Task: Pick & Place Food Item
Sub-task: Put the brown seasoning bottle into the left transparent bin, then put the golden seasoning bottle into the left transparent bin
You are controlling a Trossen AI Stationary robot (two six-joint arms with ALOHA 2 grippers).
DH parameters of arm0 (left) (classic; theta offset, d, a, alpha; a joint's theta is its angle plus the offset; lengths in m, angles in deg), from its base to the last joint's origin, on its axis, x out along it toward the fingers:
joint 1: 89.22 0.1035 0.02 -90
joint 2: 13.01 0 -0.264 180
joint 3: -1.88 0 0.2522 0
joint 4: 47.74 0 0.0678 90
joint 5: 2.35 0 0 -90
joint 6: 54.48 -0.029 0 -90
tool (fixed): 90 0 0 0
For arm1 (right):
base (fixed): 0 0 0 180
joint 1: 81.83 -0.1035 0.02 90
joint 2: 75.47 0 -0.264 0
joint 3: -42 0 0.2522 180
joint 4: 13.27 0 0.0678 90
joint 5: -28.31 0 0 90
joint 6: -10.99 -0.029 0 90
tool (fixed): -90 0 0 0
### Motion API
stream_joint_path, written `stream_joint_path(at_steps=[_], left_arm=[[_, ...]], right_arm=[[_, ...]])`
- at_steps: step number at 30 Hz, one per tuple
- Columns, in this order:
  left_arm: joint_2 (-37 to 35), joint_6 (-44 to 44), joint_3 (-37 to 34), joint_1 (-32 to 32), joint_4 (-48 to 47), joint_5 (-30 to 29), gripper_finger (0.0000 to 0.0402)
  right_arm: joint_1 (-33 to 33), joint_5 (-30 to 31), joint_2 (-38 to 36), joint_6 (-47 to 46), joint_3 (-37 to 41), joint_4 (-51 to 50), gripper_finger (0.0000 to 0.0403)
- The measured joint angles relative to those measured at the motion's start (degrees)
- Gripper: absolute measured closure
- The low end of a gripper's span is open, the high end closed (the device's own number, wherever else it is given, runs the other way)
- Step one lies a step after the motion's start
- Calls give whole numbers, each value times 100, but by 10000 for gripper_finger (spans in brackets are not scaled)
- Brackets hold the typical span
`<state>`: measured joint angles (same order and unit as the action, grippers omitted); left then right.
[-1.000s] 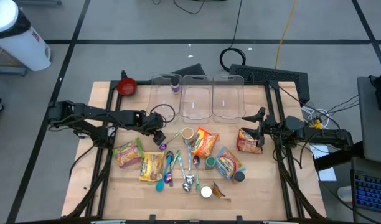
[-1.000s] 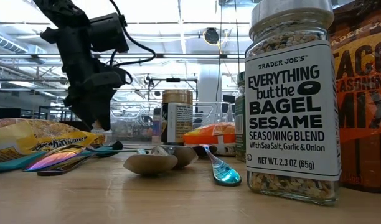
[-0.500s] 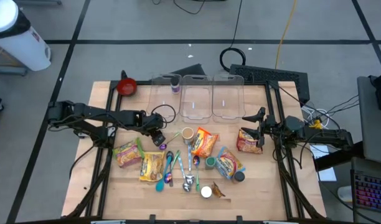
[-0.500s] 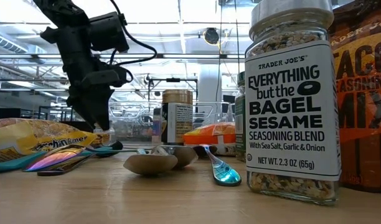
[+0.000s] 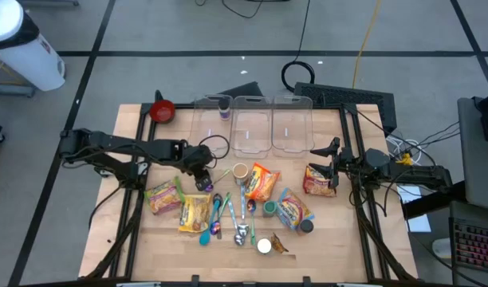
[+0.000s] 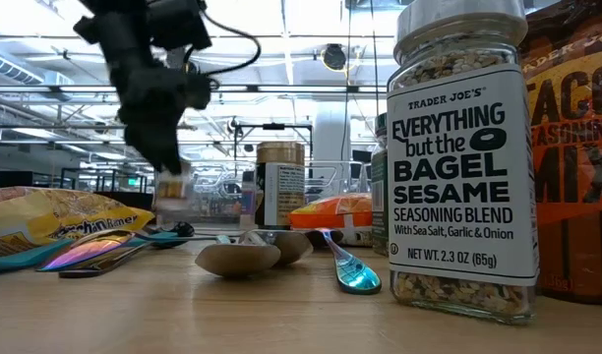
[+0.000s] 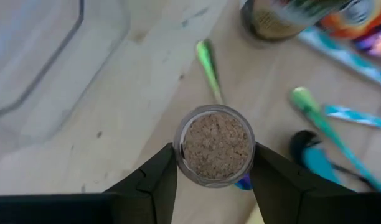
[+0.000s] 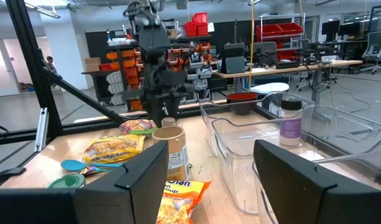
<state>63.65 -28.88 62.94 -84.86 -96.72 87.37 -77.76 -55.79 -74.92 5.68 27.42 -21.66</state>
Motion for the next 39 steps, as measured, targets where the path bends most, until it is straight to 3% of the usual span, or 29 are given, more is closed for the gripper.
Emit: stream_joint_path(at_steps=[8, 18, 25, 30, 34, 39], left_arm=[[-49, -834, 1368, 26, -1269, -420, 231], [-54, -2486, 2705, 741, -1362, -1253, 243], [-54, -3053, 2310, 1960, -764, -858, 255], [-52, -3150, 1698, 2858, 324, -127, 307], [-50, -3162, 1234, 3220, 863, 444, 360], [-48, -3056, 1016, 3366, 1039, 150, 397]], right_arm=[[0, 2, -1, -1, 0, 2, 170], [0, 1, 1, 0, 1, 0, 170], [0, 1, 0, 1, 1, 1, 170], [0, 2, 1, 1, 0, 0, 170], [0, 2, 1, 1, 1, 1, 170], [0, 0, 0, 1, 1, 0, 170]])
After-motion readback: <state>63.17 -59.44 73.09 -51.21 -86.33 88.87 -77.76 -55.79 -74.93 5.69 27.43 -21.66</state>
